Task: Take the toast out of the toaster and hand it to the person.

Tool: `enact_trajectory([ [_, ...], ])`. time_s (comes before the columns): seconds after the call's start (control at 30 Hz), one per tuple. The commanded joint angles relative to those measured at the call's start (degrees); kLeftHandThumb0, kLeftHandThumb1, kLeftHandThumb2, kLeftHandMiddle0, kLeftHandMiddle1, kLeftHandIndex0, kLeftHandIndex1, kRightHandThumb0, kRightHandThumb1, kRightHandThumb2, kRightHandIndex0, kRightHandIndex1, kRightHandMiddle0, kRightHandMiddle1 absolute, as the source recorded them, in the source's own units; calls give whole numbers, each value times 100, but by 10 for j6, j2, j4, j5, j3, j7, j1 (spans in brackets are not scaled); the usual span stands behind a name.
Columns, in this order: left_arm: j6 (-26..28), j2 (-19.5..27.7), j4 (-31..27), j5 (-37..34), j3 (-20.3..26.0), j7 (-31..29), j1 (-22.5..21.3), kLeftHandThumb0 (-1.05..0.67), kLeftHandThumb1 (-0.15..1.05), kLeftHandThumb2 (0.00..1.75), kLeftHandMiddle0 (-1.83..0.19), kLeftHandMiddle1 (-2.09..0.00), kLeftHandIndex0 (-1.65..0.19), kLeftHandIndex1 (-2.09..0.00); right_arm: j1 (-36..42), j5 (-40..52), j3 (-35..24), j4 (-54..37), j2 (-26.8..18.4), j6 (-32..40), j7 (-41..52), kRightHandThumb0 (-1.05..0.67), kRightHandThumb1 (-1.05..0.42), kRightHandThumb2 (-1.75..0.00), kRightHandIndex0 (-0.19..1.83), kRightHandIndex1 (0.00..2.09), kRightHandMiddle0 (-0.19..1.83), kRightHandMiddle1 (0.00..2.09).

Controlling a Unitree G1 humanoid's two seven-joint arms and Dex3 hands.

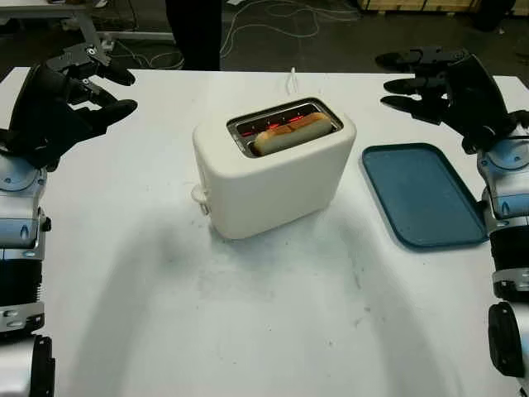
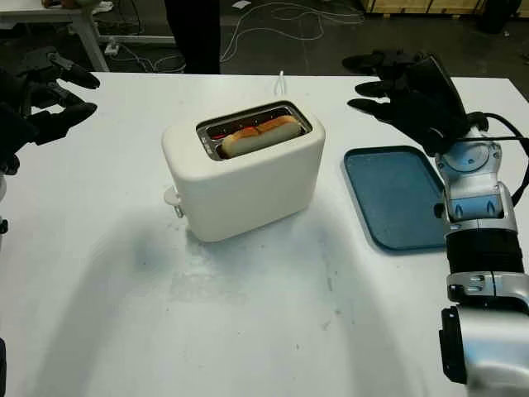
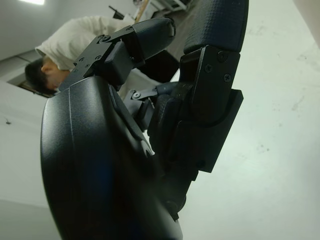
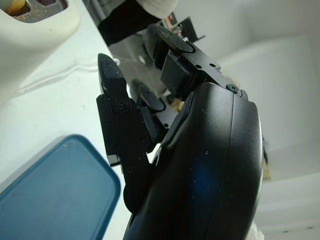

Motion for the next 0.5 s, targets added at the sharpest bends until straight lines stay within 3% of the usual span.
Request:
enact_trajectory([
  [0.0,-2,-3,-3,-2,2,5,9,-105,92,14,-56,-124,-47,-114,2,7,-2,-8,3,10,0,-18,-88,-1,81,0,72,0],
  [0.47,1,-4,3,-5,2,1,11,-105,92,14,-54,-125,-45,-115,9,1,2,-15,5,0,-1,-18,-91,0,78,0,70,0],
])
